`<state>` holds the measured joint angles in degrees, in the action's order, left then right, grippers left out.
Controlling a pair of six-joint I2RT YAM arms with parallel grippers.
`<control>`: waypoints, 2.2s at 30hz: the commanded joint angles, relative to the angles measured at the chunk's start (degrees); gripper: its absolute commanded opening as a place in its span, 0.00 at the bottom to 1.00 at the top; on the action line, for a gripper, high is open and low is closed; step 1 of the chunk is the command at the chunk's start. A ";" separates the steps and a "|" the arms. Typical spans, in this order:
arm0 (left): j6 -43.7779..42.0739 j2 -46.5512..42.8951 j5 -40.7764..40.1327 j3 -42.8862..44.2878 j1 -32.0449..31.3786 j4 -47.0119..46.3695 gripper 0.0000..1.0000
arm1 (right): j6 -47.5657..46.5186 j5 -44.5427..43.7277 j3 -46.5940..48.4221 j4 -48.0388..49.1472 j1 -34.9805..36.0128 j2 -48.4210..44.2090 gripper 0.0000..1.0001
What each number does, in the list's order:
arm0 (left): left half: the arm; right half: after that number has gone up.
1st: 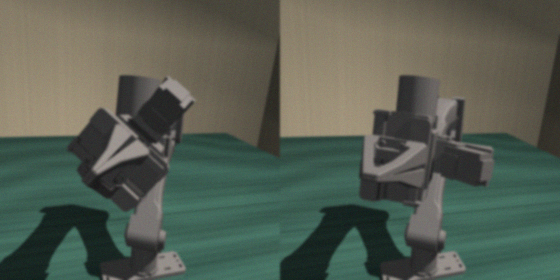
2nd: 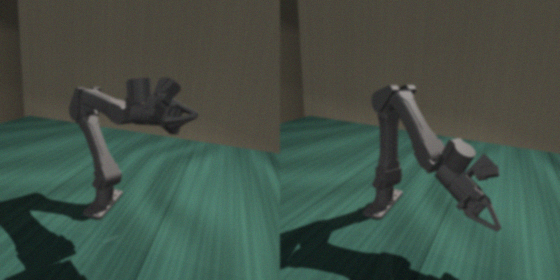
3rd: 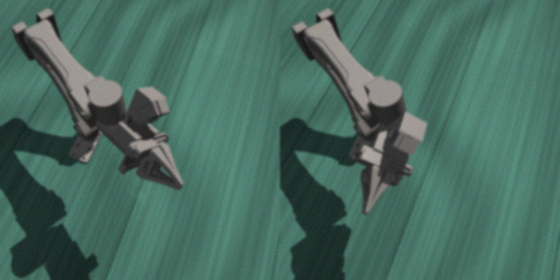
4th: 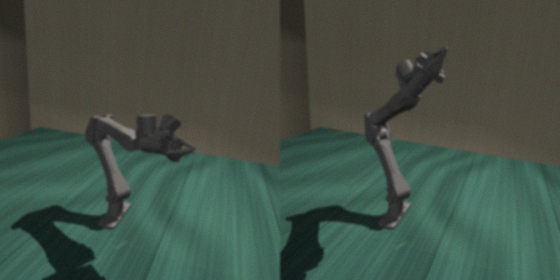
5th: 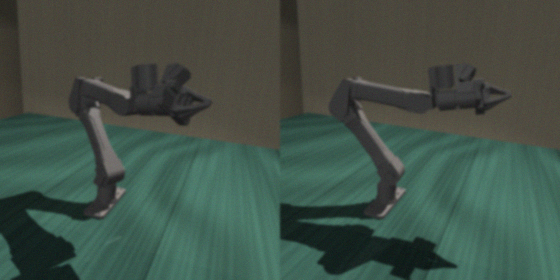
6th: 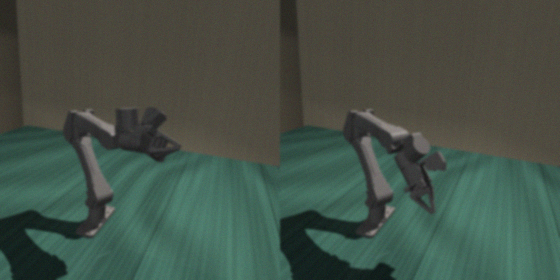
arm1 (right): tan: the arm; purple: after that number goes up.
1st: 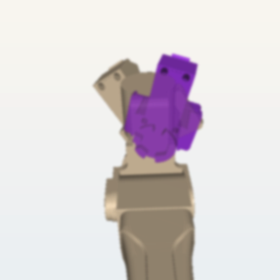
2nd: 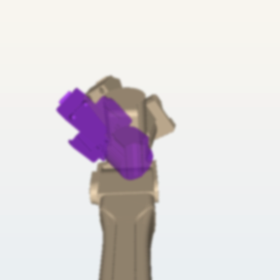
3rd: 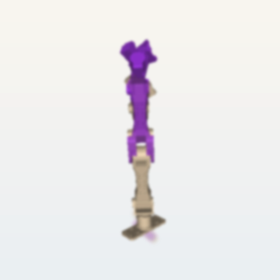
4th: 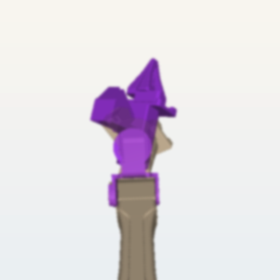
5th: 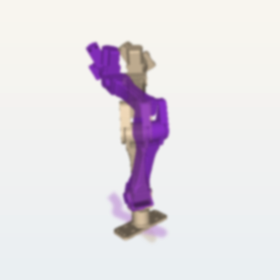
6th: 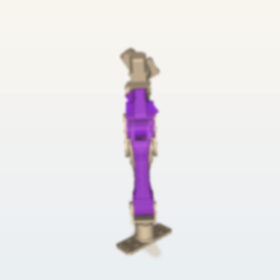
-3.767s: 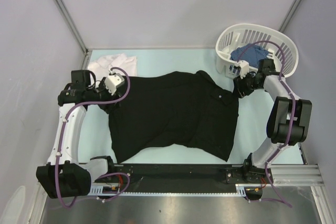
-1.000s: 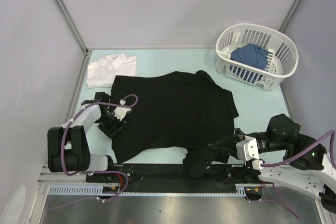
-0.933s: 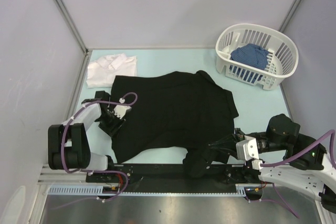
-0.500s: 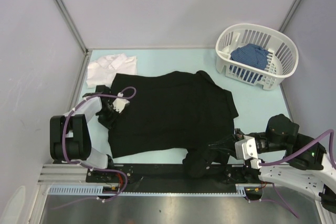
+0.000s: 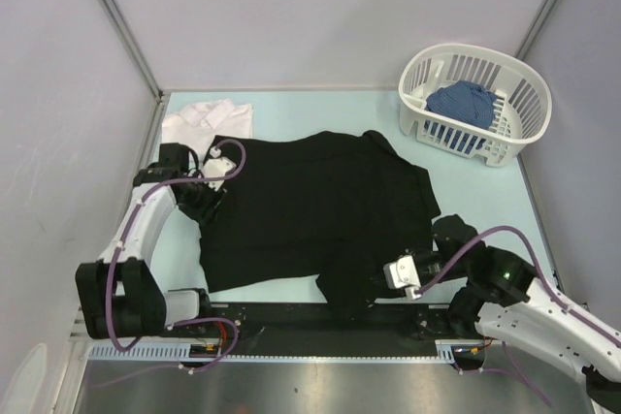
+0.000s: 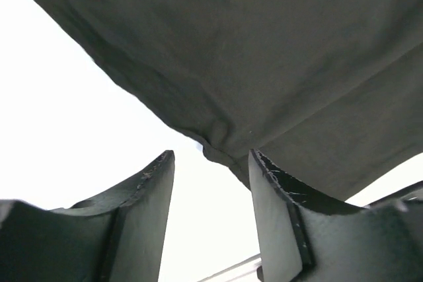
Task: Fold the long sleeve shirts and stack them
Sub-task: Flatten the shirt out, then fold the shirt
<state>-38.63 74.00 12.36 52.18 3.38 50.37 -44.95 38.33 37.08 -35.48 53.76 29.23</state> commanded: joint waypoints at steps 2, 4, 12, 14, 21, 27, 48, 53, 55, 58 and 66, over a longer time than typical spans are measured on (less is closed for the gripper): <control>-1.01 -4.04 8.72 4.24 -0.12 3.76 0.56 | -6.20 7.99 -0.26 -4.50 -3.04 5.99 0.00; -1.53 -4.04 10.22 5.12 -0.39 4.30 0.58 | -8.21 9.30 0.88 -6.69 -4.18 12.32 0.06; -4.16 0.61 18.12 13.46 -2.93 2.20 0.66 | -10.07 15.10 18.53 -17.68 -22.00 24.38 0.98; -4.87 4.55 18.58 17.76 -4.76 -0.78 0.67 | -8.07 16.33 21.09 -14.55 -29.13 27.01 0.99; -4.44 22.05 19.98 34.97 -9.00 -6.77 0.66 | 14.25 7.22 33.21 11.55 -36.09 51.42 0.83; -1.71 34.19 20.77 46.85 -9.27 -8.27 0.65 | 23.39 -0.26 55.26 19.66 -38.11 80.16 0.65; -0.83 36.83 11.63 43.71 -8.39 -8.36 0.66 | 17.10 3.07 85.01 10.70 -38.20 114.20 0.75; -0.65 36.83 11.37 43.79 -8.04 -8.10 0.65 | 15.60 2.89 87.19 8.51 -37.76 115.78 0.69; -0.57 36.57 11.37 43.71 -7.86 -8.01 0.65 | 13.24 2.54 87.64 6.23 -37.23 115.79 0.67; -0.13 36.31 11.63 43.71 -7.51 -8.09 0.65 | 10.77 2.46 87.64 4.38 -36.80 115.43 0.65; 0.13 34.11 11.81 41.69 -6.80 -8.71 0.64 | 9.35 4.03 89.23 0.94 -36.80 113.25 0.00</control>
<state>-39.86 111.63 23.70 95.00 -3.92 42.52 -34.33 40.23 124.57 -33.47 16.80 144.90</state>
